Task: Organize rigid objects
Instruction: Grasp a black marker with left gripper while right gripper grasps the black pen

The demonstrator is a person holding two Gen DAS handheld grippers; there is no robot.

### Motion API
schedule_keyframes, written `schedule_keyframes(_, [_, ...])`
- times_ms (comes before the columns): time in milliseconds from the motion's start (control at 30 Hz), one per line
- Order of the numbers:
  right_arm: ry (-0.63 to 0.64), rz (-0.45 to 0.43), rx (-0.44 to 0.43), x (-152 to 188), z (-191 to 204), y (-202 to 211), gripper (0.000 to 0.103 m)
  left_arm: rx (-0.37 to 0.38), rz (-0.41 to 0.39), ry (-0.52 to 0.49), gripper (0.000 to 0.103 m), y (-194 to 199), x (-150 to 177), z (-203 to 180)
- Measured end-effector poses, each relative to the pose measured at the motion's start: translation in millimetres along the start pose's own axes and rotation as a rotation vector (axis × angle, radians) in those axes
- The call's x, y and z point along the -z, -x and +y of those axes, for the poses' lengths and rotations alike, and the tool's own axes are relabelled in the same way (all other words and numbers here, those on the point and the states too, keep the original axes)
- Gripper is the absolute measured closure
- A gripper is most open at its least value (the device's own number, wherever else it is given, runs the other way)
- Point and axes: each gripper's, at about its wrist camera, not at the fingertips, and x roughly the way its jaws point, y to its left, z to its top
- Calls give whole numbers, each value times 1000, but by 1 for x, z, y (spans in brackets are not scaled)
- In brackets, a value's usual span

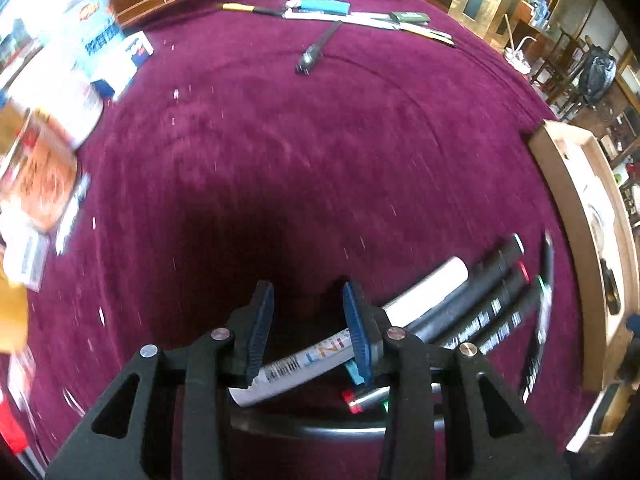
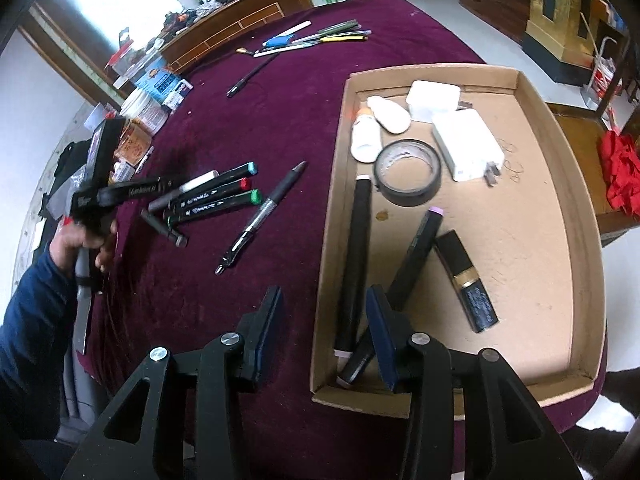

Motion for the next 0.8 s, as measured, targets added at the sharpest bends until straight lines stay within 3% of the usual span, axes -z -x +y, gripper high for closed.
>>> schedule_keyframes(267, [67,31,-37,-8,22,-16,65,64,-7,74,58,27,69,-11])
schedule_keyframes(433, [86,49,-59,-13,31,-26,65,196,7,131,55,43,103,-26])
schedule_keyframes(600, [109,64,-72,-14,41,-32,65,261,-45,227,55,69,125,-16])
schedule_keyframes(733, [111,77,-78,-13,43,-36,65,293,-37,370,55,80,137,8])
schedule_keyframes(800, [111,80,-81,-13,44,-37,65,302,-17,504,55,76,147,17])
